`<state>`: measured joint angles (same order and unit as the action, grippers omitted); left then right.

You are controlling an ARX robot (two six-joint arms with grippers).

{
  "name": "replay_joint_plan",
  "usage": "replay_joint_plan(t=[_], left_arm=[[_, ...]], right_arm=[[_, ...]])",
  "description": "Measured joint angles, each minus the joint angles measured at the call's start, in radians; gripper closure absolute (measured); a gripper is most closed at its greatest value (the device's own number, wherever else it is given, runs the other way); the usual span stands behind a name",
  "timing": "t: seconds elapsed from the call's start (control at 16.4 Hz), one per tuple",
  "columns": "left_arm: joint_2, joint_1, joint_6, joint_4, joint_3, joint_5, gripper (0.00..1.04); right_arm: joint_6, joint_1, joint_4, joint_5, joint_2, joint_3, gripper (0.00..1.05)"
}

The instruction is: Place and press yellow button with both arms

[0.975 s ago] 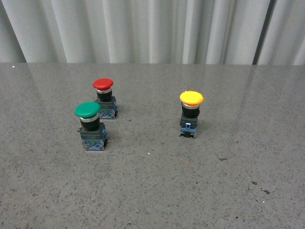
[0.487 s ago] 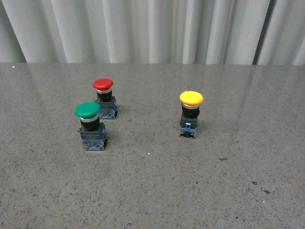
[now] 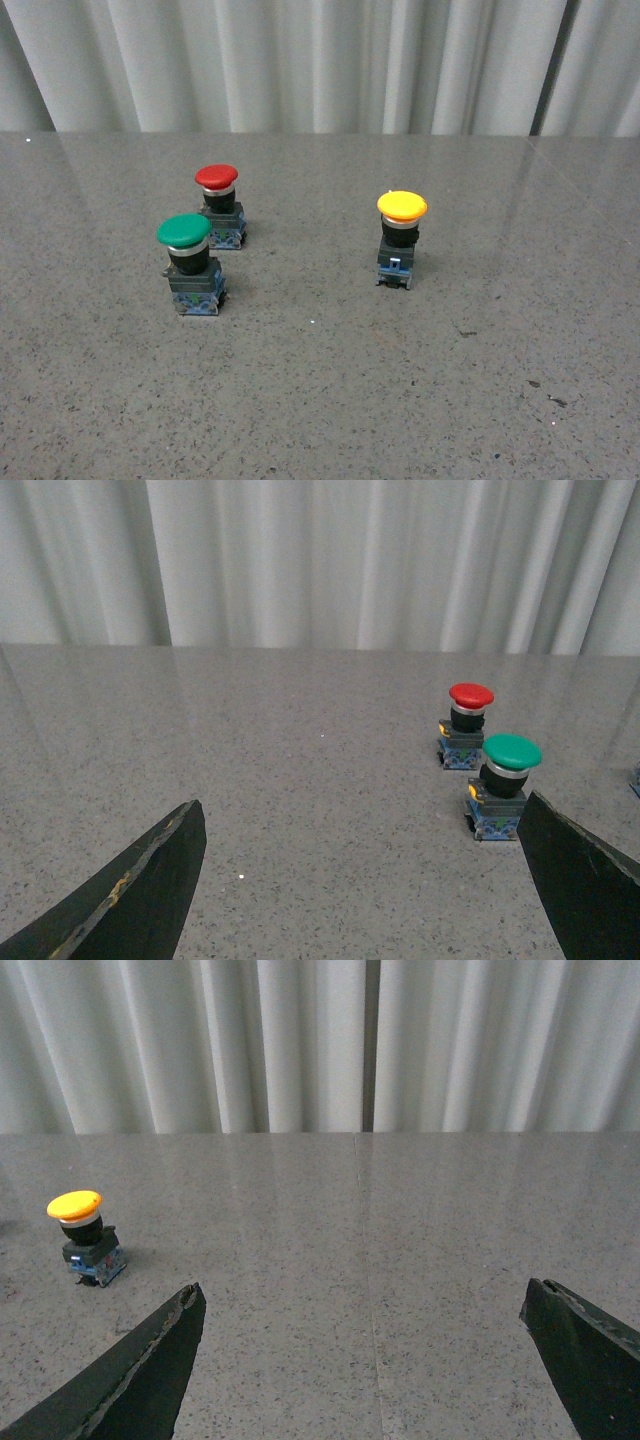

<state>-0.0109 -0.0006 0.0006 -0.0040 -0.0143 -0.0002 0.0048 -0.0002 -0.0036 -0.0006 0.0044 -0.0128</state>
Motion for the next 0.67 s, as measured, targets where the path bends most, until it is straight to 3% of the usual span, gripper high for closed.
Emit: replay_joint_plan(t=[0.67], left_arm=[[0.000,0.000,0.000,0.000,0.000,0.000,0.07]], right_arm=[[0.000,0.000,0.000,0.000,0.000,0.000,0.07]])
